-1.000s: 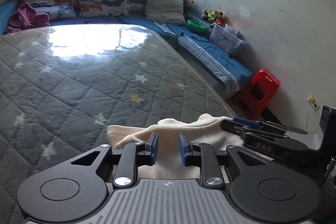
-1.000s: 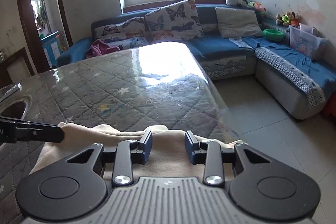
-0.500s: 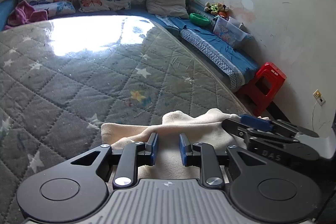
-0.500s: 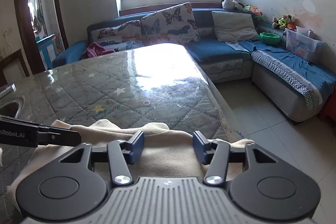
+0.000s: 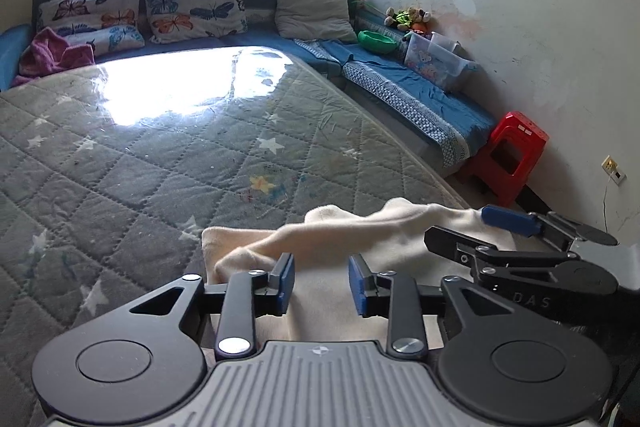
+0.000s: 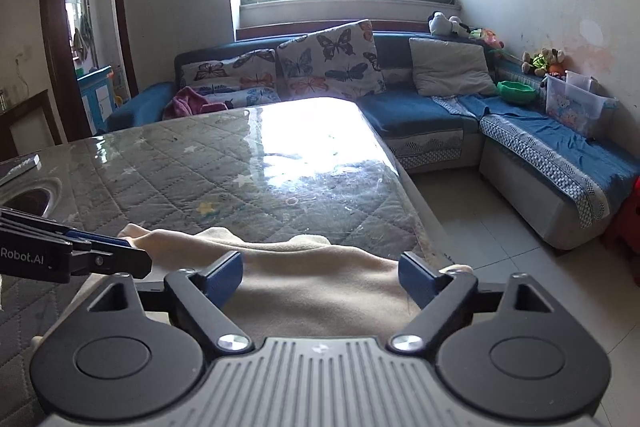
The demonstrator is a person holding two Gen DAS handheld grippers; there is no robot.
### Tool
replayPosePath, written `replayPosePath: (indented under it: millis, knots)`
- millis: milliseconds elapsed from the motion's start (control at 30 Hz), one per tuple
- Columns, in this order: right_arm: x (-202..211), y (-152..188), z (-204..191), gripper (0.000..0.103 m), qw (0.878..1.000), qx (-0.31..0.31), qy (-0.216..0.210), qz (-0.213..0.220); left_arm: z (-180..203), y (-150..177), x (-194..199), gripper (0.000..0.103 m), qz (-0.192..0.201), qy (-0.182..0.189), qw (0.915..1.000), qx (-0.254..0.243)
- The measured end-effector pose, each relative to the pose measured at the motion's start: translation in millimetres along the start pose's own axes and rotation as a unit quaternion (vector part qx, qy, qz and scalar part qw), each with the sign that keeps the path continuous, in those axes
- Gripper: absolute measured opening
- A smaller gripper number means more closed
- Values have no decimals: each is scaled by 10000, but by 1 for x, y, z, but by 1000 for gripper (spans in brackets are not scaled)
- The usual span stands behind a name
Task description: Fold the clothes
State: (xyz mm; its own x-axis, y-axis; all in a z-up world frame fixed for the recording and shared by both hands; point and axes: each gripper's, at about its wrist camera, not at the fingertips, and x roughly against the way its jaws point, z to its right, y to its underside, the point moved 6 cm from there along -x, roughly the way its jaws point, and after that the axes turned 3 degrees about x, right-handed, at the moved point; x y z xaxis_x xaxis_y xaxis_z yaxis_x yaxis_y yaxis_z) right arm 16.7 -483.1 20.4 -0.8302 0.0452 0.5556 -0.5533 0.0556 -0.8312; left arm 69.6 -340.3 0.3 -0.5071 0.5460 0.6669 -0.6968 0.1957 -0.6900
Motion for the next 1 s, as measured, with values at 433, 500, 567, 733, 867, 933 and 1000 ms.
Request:
replayPosePath:
  millis: [433,500,567,733,867,933,1000]
  knots:
    - [48,27,-10,103,10000,-46,-45,12,-10,36,46,67,179,-238,9995,-91]
    - [53,31,-12,103,10000,-42,-31,34,-12,42,54,70,244,-295,9992,-137]
    - [61,37,-14,103,10000,-54,-22,55,-12,47,60,73,276,-345,9988,-202]
    - [76,48,-18,103,9998,9,115,158,-11,57,73,85,368,-412,9982,-232]
    - [83,54,-19,103,9995,82,256,178,-9,64,78,92,400,-318,9984,-228]
    - [84,56,-19,103,9995,33,275,158,-8,69,81,95,401,-328,9984,-205]
    - [85,58,-19,103,9996,-40,261,135,-7,72,82,97,408,-354,9983,-209]
